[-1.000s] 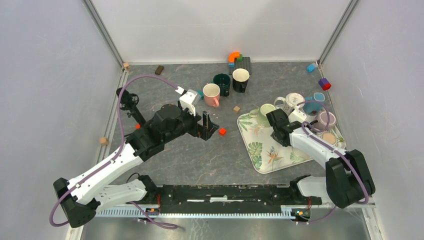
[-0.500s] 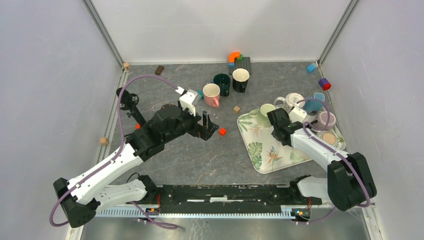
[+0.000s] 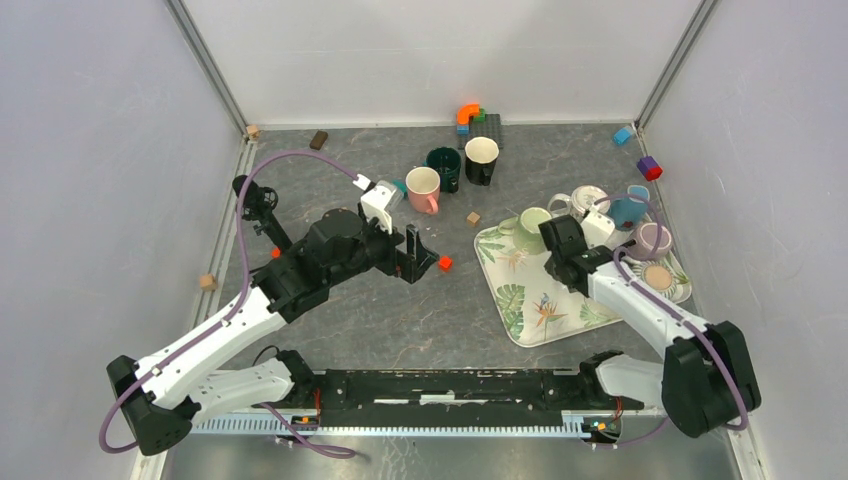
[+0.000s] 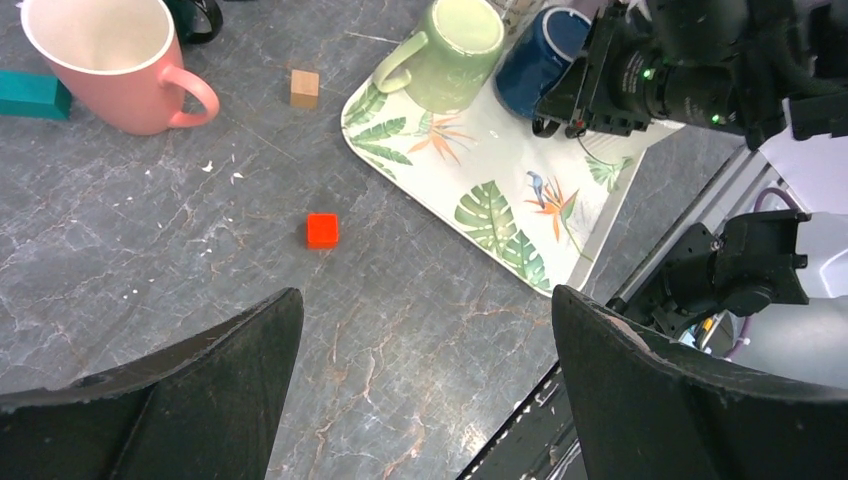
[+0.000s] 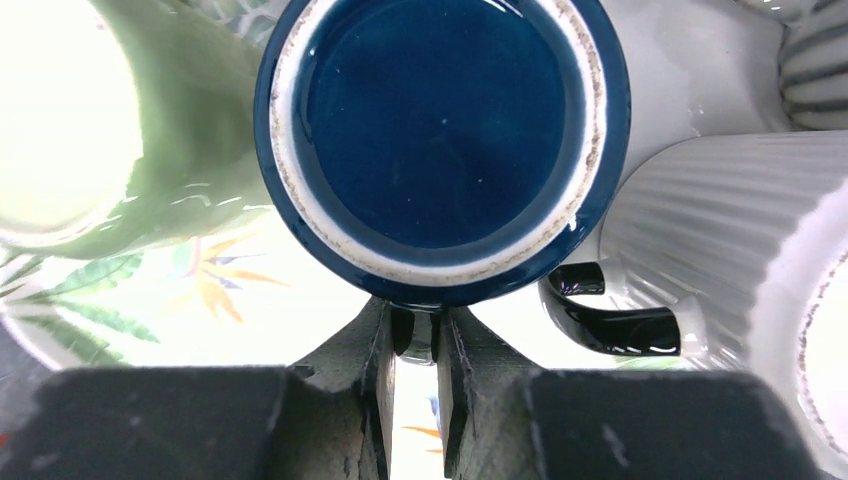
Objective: Turn the mug right side up
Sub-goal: Turn over the cup on the tray.
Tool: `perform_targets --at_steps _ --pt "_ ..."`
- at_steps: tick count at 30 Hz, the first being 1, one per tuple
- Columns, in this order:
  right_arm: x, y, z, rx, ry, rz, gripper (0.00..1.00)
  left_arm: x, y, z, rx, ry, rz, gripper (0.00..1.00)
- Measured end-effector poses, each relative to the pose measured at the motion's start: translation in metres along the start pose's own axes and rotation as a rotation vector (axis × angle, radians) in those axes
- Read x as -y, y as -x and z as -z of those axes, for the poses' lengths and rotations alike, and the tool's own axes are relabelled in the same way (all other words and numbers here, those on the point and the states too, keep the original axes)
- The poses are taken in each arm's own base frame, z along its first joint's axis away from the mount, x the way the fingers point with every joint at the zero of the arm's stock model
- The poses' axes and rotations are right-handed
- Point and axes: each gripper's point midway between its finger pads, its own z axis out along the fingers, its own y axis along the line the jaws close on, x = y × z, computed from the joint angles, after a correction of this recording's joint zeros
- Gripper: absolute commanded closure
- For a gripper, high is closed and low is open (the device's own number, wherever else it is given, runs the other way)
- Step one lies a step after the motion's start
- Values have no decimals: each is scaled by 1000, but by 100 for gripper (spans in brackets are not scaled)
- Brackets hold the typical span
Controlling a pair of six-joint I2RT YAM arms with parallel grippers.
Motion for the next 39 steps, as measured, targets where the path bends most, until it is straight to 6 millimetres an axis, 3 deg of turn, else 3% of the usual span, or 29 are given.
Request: perform_targets --at_steps 6,12,25,35,39 --pt "-10 7 19 4 109 -18 100 3 -15 -3 -35 -35 11 0" --pt "-14 -1 33 -29 203 -26 100 10 -35 -7 -80 -80 72 0" --pt "-24 -2 70 -75 371 -14 100 26 -34 -10 -72 -144 229 0" --pt "-54 51 128 0 550 -35 100 36 -27 -11 -60 -176 313 0" --pt "-72 59 143 9 656 -55 100 40 -23 -16 -56 -195 360 0"
